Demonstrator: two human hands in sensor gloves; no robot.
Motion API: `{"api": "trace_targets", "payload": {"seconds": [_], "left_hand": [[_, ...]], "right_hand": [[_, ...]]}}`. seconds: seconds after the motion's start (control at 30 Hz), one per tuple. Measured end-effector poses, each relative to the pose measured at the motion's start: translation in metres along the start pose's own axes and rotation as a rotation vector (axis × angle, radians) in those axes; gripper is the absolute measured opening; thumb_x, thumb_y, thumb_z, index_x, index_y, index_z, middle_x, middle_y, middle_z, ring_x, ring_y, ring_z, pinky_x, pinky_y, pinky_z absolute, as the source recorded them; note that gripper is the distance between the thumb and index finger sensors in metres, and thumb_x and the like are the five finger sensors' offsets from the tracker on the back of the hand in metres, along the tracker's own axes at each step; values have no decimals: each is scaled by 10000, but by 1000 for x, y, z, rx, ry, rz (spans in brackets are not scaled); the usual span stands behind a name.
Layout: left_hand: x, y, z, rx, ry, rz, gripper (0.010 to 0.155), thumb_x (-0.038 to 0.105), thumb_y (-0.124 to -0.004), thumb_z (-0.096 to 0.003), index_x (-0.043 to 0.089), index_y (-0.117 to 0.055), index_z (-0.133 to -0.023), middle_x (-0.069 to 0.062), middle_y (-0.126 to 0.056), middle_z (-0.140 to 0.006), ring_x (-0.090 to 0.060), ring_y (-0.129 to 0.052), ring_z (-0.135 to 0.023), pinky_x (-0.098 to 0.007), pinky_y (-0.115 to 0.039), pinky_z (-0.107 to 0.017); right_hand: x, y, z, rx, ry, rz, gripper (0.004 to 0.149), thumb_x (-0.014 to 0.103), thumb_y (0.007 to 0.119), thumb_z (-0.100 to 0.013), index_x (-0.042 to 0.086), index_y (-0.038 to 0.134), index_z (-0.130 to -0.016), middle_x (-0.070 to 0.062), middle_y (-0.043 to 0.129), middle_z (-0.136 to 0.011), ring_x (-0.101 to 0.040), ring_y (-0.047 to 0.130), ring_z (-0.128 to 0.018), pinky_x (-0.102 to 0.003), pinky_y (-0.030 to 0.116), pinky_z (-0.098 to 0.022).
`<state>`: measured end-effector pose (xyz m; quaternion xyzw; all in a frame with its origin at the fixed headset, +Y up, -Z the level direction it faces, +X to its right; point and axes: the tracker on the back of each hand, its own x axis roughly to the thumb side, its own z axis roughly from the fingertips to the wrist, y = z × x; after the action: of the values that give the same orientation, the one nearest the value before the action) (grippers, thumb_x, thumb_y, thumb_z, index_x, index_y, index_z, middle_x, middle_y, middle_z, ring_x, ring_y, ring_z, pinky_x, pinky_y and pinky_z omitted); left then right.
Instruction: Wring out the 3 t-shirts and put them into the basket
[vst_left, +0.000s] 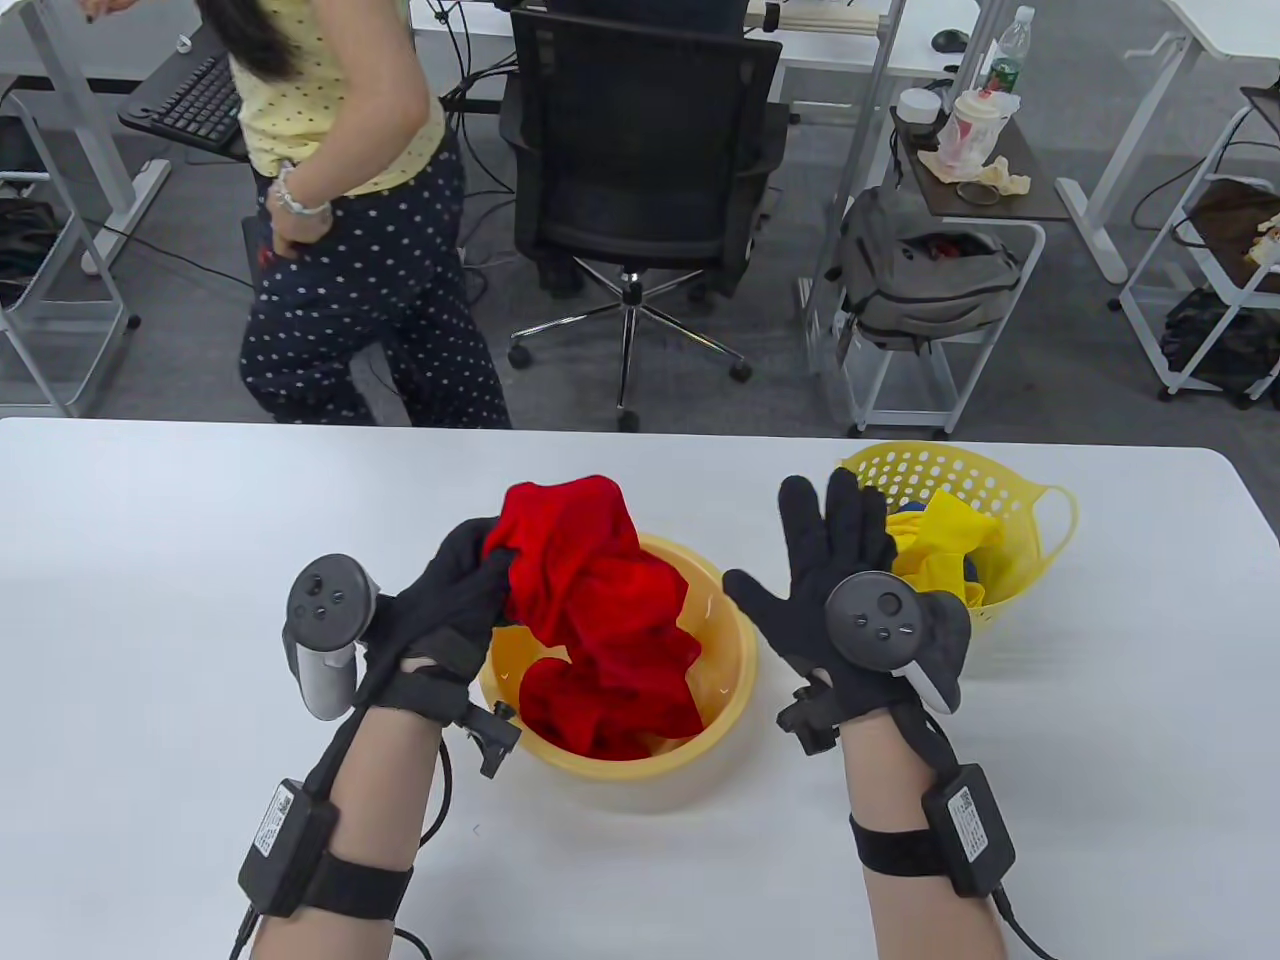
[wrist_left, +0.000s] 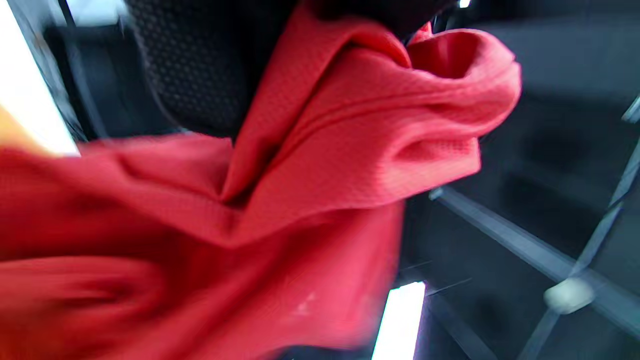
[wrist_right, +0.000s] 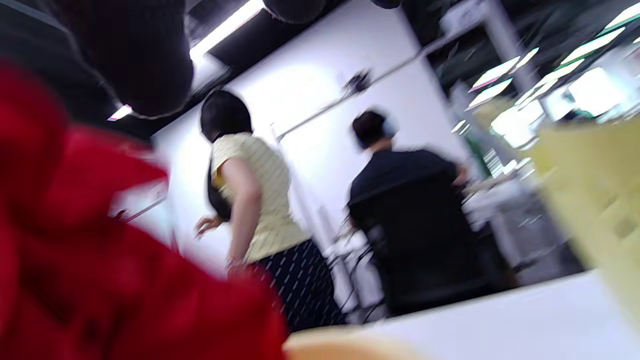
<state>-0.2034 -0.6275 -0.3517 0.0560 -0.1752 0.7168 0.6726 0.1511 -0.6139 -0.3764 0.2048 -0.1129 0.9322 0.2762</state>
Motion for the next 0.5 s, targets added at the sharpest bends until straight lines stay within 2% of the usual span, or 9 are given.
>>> {"api": "trace_targets", "payload": {"seconds": [0.1,0.2,0.33,0.43,0.47,0.5], "left_hand": [[17,-3,4,-124,-102,140,455,341,-640,-684,196,-541,-1103,-122,-811,-1084,-257,-951,-871,-415,-856,-638],[33,-15,10,-192,-197,232,453,364,-626,-690,233,-526,-1111,-82,-793,-1113,-233,-932,-908,-399,-846,-676],[47,-36,16,-341,-259,342,454,389,-606,-698,281,-494,-1125,-50,-752,-1153,-212,-889,-961,-392,-811,-724],[50,-52,19,-414,-274,377,454,399,-603,-697,300,-494,-1126,-10,-746,-1164,-200,-881,-976,-386,-800,-742],[49,-58,19,-446,-273,392,454,403,-603,-697,308,-492,-1127,0,-745,-1168,-195,-877,-982,-383,-797,-749],[48,-62,19,-475,-270,412,453,404,-603,-697,312,-493,-1127,2,-741,-1171,-195,-870,-988,-385,-789,-755]], "right_hand": [[9,26,-7,236,-66,-121,1167,625,876,-470,71,122,-1167,-386,86,-1174,-699,78,-981,-839,221,-634],[18,56,-11,398,-88,-146,1262,622,905,-426,48,26,-1127,-388,31,-1156,-694,31,-962,-833,175,-615],[32,83,-10,404,-145,-198,1305,641,896,-401,46,-30,-1103,-392,-5,-1134,-700,27,-948,-829,186,-615],[56,106,-3,491,-202,-560,1300,612,918,-406,95,-56,-1094,-383,-79,-1107,-701,-24,-930,-833,142,-601],[62,110,-2,483,-214,-609,1283,600,929,-405,123,-33,-1106,-376,-77,-1112,-698,-26,-934,-838,137,-597],[69,114,0,483,-224,-624,1203,588,932,-415,196,57,-1141,-359,-53,-1129,-690,-14,-945,-845,147,-596]]}}
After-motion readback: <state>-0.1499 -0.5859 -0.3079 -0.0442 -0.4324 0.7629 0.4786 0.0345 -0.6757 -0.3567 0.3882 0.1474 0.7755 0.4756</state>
